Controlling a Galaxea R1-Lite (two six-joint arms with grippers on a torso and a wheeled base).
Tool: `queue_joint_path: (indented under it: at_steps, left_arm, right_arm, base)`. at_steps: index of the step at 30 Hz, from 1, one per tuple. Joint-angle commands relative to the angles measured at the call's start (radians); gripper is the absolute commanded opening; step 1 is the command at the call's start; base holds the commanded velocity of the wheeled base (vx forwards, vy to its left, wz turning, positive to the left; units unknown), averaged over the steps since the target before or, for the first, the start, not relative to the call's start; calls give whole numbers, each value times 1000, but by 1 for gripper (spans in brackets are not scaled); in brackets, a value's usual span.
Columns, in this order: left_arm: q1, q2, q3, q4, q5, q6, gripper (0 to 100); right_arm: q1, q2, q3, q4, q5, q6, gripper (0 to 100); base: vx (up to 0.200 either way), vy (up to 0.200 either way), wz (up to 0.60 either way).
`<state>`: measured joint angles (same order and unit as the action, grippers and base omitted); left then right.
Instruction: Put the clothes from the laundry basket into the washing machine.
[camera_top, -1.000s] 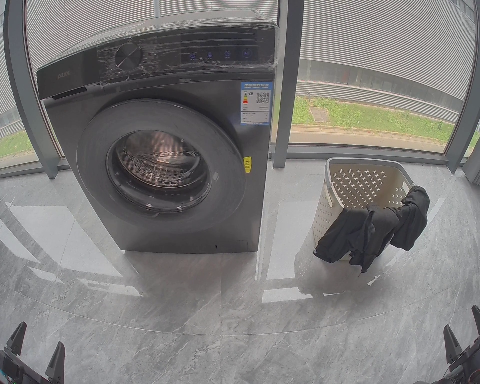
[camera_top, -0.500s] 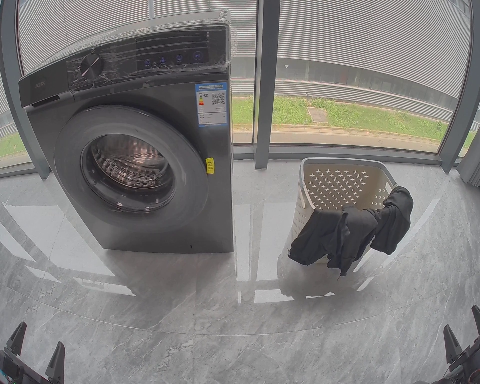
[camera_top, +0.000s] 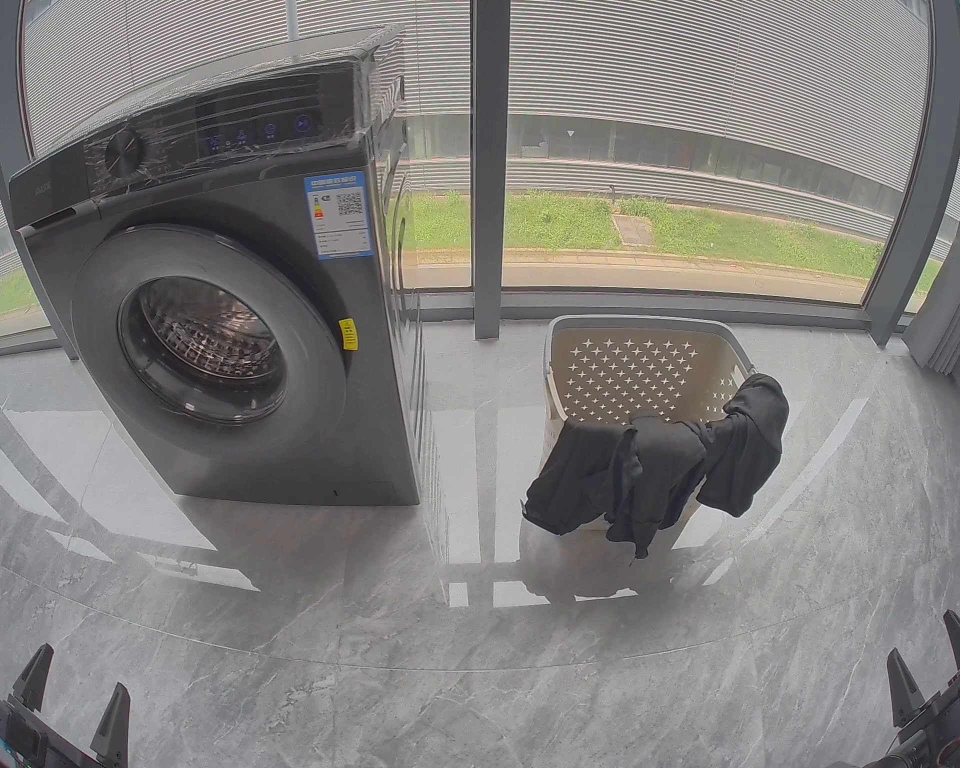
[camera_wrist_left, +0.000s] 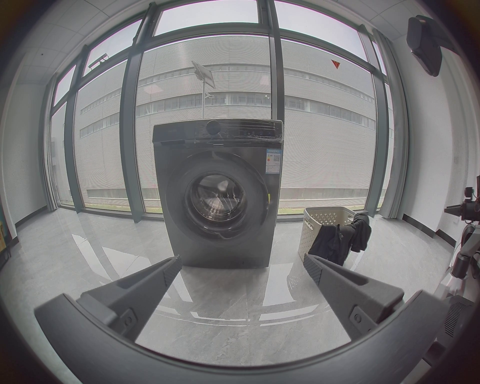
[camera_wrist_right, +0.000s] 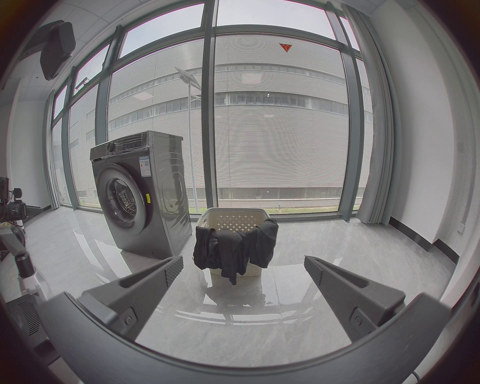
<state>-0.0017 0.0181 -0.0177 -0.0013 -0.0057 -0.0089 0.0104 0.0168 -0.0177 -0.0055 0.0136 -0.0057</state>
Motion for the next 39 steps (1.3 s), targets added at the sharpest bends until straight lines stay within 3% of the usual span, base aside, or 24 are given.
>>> queue_joint_path:
  at_steps: [1, 19, 27, 39]
  left_arm:
    - [0, -18, 18, 0, 0, 0, 100]
    - [0, -18, 18, 0, 0, 0, 100]
    - [0, -18, 18, 0, 0, -2, 100]
    - [0, -18, 18, -2, -3, -8, 100]
  right_arm:
    - [0, -9, 18, -1, 0, 0, 100]
    - [0, -11, 18, -1, 0, 0, 100]
    - [0, -9, 18, -1, 0, 0, 100]
    - [0, -9, 18, -1, 0, 0, 100]
  base:
    - [0, -200, 0]
    - [0, -200, 0]
    - [0, 0, 0]
    - [200, 0, 0]
